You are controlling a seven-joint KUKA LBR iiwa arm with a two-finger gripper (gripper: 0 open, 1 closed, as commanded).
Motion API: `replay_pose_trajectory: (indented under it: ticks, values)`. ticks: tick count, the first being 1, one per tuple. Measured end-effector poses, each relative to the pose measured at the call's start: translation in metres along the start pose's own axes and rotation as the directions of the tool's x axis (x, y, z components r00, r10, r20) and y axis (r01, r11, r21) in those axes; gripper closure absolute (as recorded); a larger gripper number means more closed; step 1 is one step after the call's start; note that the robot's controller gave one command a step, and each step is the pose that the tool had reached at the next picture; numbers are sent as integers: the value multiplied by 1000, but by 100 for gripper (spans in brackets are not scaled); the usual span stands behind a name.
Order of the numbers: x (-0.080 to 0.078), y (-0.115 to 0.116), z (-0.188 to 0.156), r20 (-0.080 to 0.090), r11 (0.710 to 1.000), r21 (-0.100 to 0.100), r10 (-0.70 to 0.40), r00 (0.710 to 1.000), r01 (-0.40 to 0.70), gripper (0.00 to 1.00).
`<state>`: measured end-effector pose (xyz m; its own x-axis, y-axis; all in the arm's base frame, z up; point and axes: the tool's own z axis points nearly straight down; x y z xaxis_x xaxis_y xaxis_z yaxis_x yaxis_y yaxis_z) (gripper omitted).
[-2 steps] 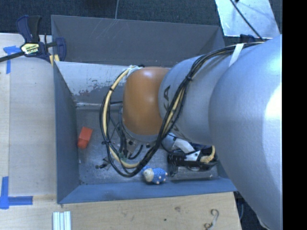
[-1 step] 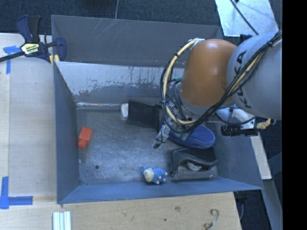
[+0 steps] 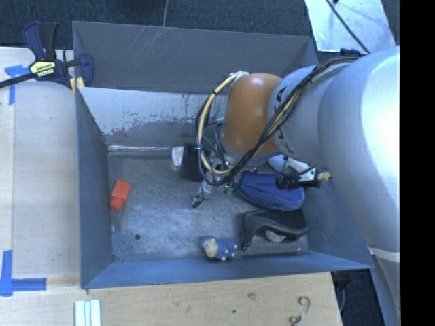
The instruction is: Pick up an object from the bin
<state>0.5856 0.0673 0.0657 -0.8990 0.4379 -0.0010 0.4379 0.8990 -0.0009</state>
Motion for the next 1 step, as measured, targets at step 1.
replay_pose_trajectory:
  ticks: [1]
  values:
    - [-1,0,-6,5,1000,-3,1,1000,-1,100]
